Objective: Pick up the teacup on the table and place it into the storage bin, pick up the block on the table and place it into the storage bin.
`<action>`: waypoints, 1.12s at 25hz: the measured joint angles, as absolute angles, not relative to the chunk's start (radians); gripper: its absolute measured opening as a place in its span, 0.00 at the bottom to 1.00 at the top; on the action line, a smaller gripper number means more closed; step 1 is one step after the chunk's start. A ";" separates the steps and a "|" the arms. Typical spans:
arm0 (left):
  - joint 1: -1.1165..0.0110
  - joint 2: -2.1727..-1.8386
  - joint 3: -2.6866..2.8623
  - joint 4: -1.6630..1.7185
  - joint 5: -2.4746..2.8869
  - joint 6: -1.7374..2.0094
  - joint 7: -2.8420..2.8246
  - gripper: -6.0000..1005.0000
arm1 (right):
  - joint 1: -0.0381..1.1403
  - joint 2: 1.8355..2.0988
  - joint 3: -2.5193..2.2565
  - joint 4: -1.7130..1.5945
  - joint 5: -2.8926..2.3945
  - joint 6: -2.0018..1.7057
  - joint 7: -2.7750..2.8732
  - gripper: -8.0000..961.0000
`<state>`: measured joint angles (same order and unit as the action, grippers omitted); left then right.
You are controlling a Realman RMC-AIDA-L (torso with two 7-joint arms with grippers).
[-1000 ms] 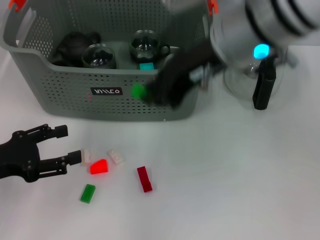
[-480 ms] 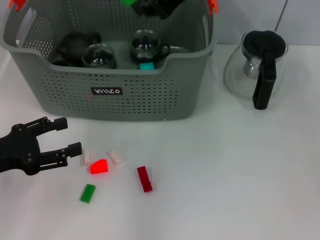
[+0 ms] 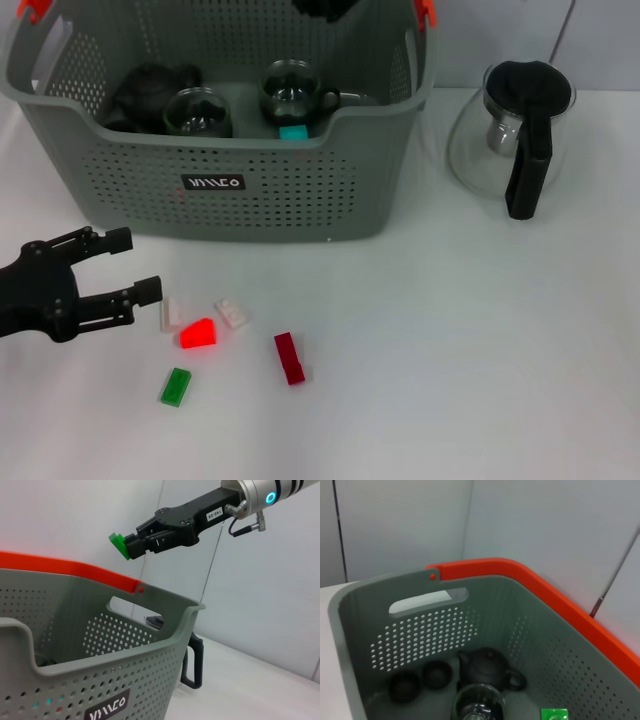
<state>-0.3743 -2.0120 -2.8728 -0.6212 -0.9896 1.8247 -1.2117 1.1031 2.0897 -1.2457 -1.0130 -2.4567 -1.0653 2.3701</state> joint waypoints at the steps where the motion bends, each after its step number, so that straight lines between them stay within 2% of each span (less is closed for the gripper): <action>1: -0.374 -2.013 -2.874 -0.621 -0.991 1.822 -1.212 0.86 | 1.101 2.090 -1.247 -1.014 -2.457 -1.055 2.370 0.26; 6: -0.374 -2.017 -2.876 -0.622 -1.007 1.811 -1.216 0.86 | 1.070 2.095 -1.245 -1.051 -2.452 -1.002 2.374 0.28; 11: -0.375 -2.017 -2.876 -0.623 -1.014 1.801 -1.228 0.86 | 1.020 2.098 -1.250 -1.110 -2.421 -0.970 2.368 0.53; 15: -0.376 -2.016 -2.876 -0.627 -1.036 1.800 -1.246 0.86 | 0.945 2.100 -1.256 -1.213 -2.310 -0.989 2.352 0.65; 19: -0.377 -2.015 -2.872 -0.662 -1.042 1.801 -1.326 0.86 | 0.814 2.099 -1.281 -1.366 -2.131 -1.072 2.302 0.76; 25: -0.375 -2.036 -2.873 -0.727 -1.044 1.803 -1.402 0.86 | 0.582 2.100 -1.347 -1.516 -1.901 -1.184 2.155 0.98; 28: -0.378 -2.034 -2.870 -0.730 -1.038 1.798 -1.441 0.86 | 0.476 2.099 -1.346 -1.523 -1.773 -1.252 2.052 0.98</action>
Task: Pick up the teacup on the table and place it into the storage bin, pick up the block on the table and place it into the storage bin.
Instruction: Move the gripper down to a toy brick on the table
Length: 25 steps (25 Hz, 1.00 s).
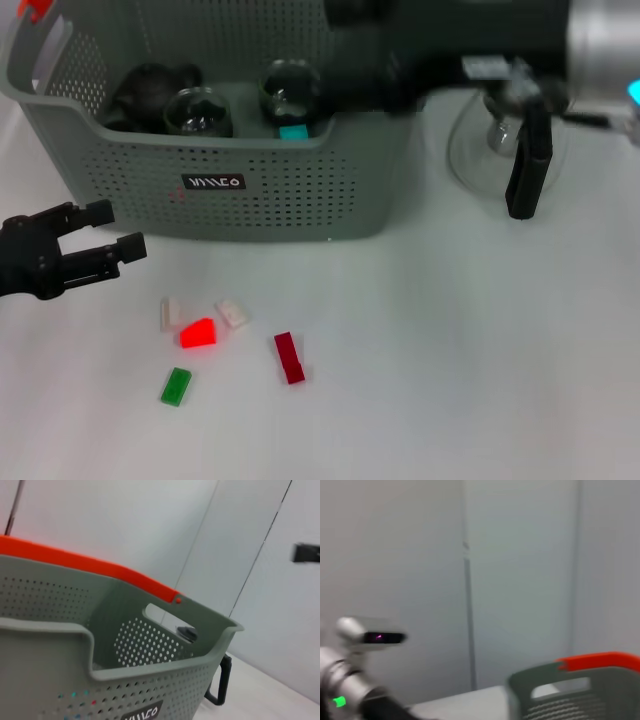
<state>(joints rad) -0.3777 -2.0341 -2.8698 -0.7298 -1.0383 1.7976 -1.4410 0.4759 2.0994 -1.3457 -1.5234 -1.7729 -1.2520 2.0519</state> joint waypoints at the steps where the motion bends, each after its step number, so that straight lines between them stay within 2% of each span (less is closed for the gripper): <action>1: -0.379 -2.032 -2.866 -0.731 -1.036 1.796 -1.448 0.86 | 0.443 2.099 -1.343 -1.523 -1.741 -1.275 2.017 0.98; 5: -0.377 -2.028 -2.841 -0.768 -1.032 1.794 -1.459 0.86 | 0.345 2.098 -1.323 -1.520 -1.692 -1.352 1.940 0.98; 9: -0.374 -2.032 -2.771 -0.869 -0.988 1.791 -1.510 0.86 | 0.314 2.099 -1.281 -1.504 -1.688 -1.446 1.946 0.98; 20: -0.423 -2.054 -2.617 -1.093 -0.787 1.795 -1.643 0.86 | 0.327 2.100 -1.256 -1.463 -1.679 -1.478 2.013 0.98; 25: -0.482 -2.064 -2.541 -1.115 -0.647 1.769 -1.668 0.86 | 0.353 2.100 -1.248 -1.432 -1.676 -1.475 2.041 0.98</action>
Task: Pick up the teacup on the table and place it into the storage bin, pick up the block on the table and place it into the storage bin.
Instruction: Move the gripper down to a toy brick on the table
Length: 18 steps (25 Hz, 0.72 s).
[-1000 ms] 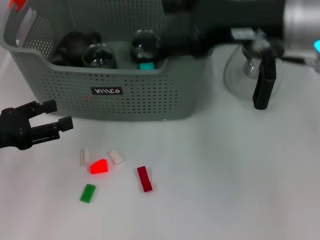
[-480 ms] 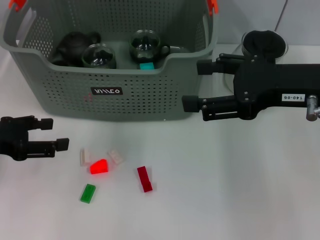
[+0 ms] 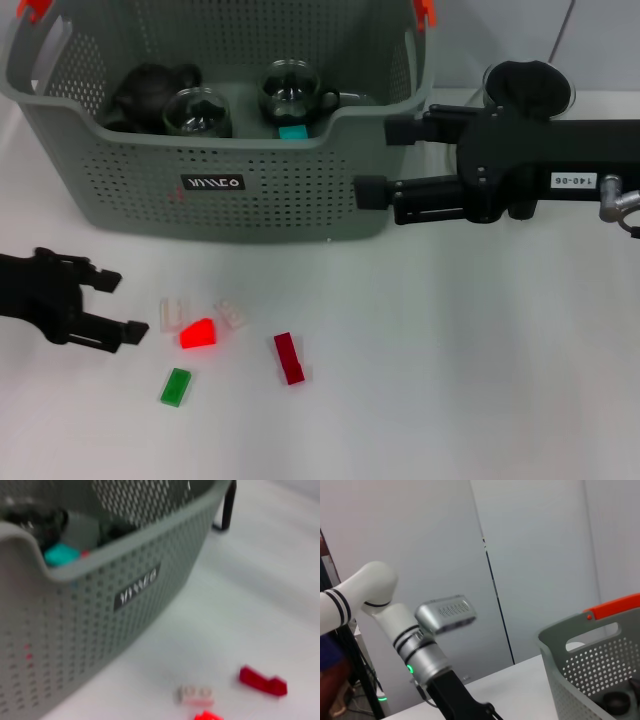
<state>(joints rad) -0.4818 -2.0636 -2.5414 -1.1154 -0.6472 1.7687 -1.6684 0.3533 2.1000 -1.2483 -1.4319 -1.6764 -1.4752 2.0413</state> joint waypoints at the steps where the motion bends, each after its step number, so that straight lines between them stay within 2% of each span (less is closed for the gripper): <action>1: -0.496 -2.069 -2.520 -1.119 -0.612 1.757 -1.670 0.86 | 0.359 2.100 -1.247 -1.423 -1.676 -1.475 2.047 0.98; 6: -0.521 -2.111 -2.416 -1.181 -0.510 1.684 -1.662 0.86 | 0.381 2.100 -1.244 -1.365 -1.672 -1.472 2.056 0.98; 18: -0.558 -2.154 -2.284 -1.222 -0.424 1.608 -1.669 0.86 | 0.386 2.100 -1.244 -1.341 -1.651 -1.472 2.057 0.98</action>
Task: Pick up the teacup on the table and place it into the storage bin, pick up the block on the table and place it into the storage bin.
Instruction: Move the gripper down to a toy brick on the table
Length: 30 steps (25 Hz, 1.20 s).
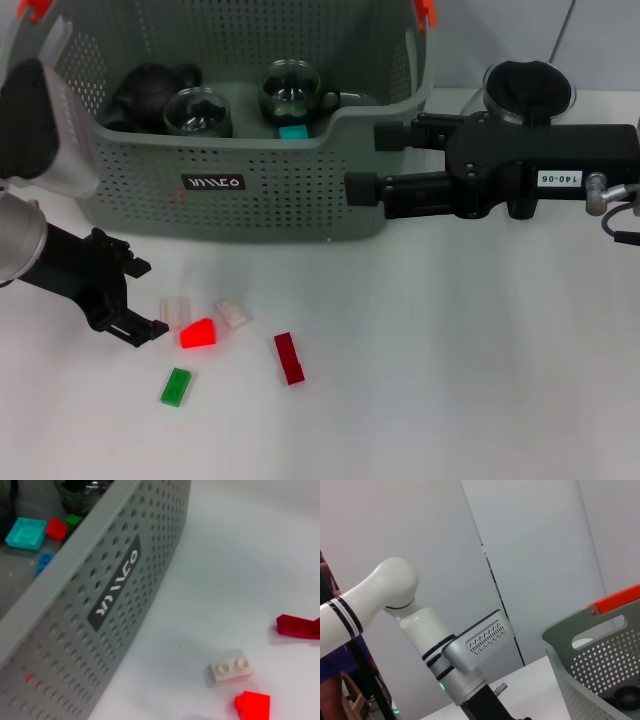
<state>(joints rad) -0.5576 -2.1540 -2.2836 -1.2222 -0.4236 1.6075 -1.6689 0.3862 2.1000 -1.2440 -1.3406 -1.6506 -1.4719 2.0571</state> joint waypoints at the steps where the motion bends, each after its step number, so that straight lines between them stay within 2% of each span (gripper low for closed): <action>1: -0.561 -2.158 -2.277 -1.223 -0.412 1.603 -1.669 0.86 | 0.387 2.100 -1.244 -1.340 -1.651 -1.472 2.057 0.98; 5: -0.572 -2.168 -2.234 -1.221 -0.369 1.582 -1.690 0.86 | 0.387 2.100 -1.244 -1.334 -1.650 -1.472 2.055 0.98; 16: -0.568 -2.168 -2.153 -1.216 -0.356 1.528 -1.690 0.86 | 0.392 2.099 -1.244 -1.310 -1.651 -1.480 2.052 0.98; 21: -0.561 -2.169 -2.129 -1.213 -0.359 1.512 -1.682 0.86 | 0.396 2.088 -1.239 -1.305 -1.660 -1.522 2.045 0.98; 27: -0.559 -2.169 -2.123 -1.215 -0.362 1.511 -1.657 0.86 | 0.417 2.061 -1.171 -1.280 -1.683 -1.704 2.036 0.98; 30: -0.560 -2.169 -2.116 -1.215 -0.362 1.504 -1.648 0.86 | 0.438 2.057 -1.094 -1.233 -1.727 -1.781 2.032 0.98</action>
<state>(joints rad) -0.5597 -2.1691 -2.1156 -1.2148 -0.3622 1.5042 -1.6477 0.4377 2.0574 -1.0940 -1.2333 -1.7267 -1.7810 2.0325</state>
